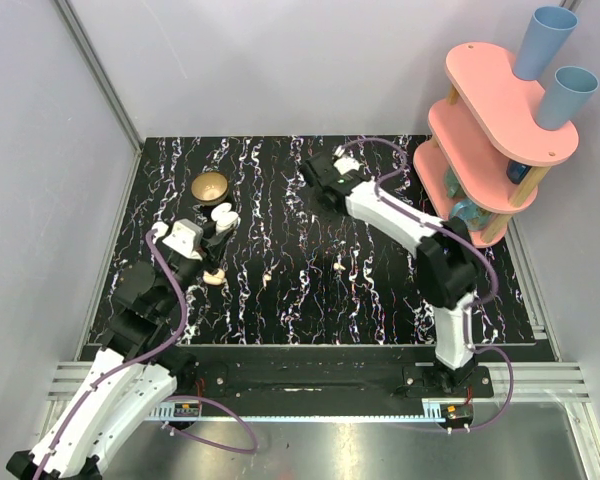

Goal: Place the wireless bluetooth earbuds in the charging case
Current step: Pick up the left earbud from the center of the board, then insert the left earbud into the left side groove of the charging case.

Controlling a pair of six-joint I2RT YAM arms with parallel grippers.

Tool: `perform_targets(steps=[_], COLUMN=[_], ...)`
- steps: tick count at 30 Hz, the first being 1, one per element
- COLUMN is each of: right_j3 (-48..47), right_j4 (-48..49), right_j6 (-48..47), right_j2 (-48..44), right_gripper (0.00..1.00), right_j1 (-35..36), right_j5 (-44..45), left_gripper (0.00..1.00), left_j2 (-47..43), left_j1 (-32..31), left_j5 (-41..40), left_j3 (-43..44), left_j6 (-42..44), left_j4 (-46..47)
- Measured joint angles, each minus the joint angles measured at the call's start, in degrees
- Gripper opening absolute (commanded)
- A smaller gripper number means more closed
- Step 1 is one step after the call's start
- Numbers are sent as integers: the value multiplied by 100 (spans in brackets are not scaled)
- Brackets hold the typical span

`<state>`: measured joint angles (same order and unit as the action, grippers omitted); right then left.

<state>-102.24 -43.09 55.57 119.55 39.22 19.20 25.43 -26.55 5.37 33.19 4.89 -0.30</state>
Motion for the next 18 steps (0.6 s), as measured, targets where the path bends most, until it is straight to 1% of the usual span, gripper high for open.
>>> perform_targets(steps=[3,6,11,18], right_j3=[575,817,1362,2264], right_j4=[579,1032,1762,2824], right_j6=[-319,-605,-988,-1545], right_j2=[-905,-1532,-2435,-3654], right_gripper=[0,0,0,0], right_j1=[0,0,4,4], right_j5=[83,140,232,186], left_gripper=[0,0,0,0], left_j2=[98,173,289,634], left_j1=[0,0,0,0], left_j5=[50,92,247,612], left_j3=[0,0,0,0], left_j6=[-68,-109,-199,-411], left_j4=[-2,4,125,579])
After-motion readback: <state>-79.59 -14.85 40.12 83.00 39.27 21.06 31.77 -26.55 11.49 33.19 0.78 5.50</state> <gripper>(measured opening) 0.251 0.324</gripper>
